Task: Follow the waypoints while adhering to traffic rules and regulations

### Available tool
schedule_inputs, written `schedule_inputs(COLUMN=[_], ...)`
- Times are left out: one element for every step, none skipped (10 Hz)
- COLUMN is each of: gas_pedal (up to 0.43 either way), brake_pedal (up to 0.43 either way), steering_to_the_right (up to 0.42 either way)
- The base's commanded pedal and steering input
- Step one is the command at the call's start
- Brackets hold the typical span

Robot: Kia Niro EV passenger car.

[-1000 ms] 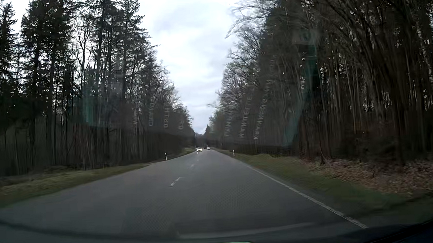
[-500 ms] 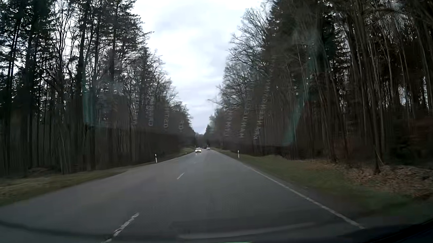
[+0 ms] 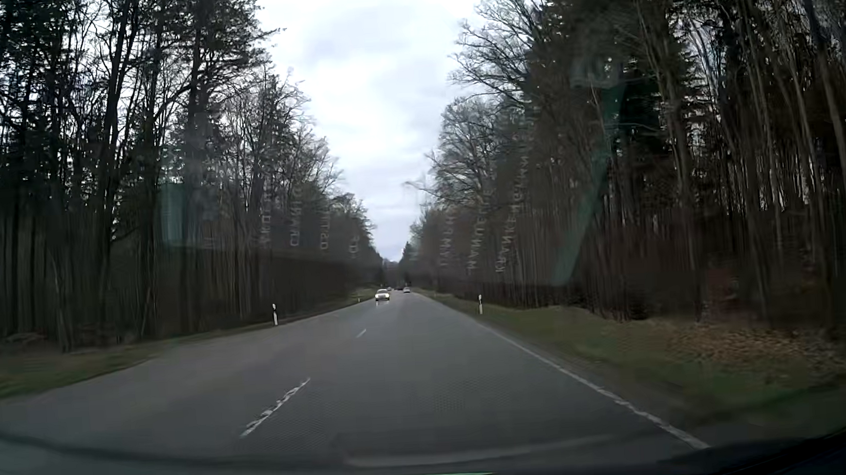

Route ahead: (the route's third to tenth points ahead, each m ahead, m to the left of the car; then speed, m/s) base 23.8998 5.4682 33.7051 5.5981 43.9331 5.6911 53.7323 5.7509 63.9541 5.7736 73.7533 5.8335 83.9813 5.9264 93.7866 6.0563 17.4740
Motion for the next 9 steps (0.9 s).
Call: schedule_inputs(gas_pedal=[0.189,0.189,0.189,0.189,0.189,0.189,0.189,0.189,0.189], brake_pedal=[0.0,0.0,0.0,0.0,0.0,0.0,0.0,0.0,0.0], steering_to_the_right=[0.0,0.0,0.0,0.0,0.0,0.0,0.0,0.0,0.0])
